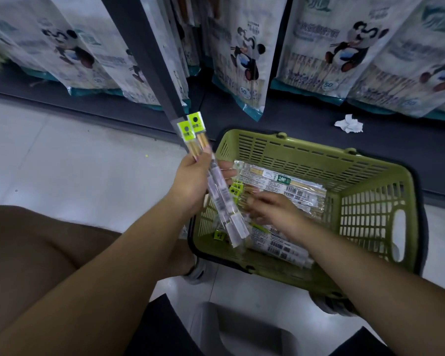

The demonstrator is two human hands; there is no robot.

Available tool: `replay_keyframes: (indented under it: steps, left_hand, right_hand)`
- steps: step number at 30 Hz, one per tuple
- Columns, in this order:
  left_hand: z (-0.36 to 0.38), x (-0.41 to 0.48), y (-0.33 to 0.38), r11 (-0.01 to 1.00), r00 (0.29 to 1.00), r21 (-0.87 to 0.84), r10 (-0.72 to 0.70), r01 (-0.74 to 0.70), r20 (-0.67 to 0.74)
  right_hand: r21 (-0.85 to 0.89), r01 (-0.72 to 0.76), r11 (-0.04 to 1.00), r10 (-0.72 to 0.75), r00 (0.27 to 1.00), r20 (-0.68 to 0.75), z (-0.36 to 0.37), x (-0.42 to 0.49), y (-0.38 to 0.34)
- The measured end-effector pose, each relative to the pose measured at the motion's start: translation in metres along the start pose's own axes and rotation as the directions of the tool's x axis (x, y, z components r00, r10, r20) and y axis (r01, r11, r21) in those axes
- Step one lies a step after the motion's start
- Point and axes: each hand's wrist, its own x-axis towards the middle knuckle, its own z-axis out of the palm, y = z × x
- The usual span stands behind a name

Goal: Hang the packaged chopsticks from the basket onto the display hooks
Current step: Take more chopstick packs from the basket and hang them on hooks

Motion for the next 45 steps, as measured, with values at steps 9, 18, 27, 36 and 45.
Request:
replay_keyframes:
  steps: [9, 18, 27, 36, 45]
  left_hand:
    - [-0.011, 0.008, 0.004, 0.993, 0.997, 0.098, -0.063, 0.059, 0.036]
    - [-0.011, 0.014, -0.002, 0.989, 0.998, 0.140, -0.054, 0.048, 0.041]
    - [-0.012, 0.015, -0.002, 0.989, 0.997, 0.143, -0.056, 0.048, 0.049]
    - [-0.012, 0.013, -0.004, 0.990, 0.999, 0.141, -0.026, 0.021, 0.032]
    - [0.012, 0.002, -0.014, 0.974, 0.995, 0.210, 0.064, -0.079, 0.078]
  right_hand:
    - [-0.873, -0.037, 0.486, -0.055, 0.996, -0.073, -0.012, 0.011, 0.086]
    - [-0.881, -0.001, 0.472, -0.062, 0.997, -0.034, -0.006, 0.011, 0.087]
    - [-0.881, 0.024, 0.472, -0.122, 0.992, -0.038, -0.010, 0.008, 0.088]
    - [-0.684, -0.038, 0.729, -0.049, 0.993, -0.107, -0.029, 0.003, 0.057]
    - [0.049, 0.123, 0.991, -0.117, 0.988, -0.102, 0.007, -0.027, -0.045]
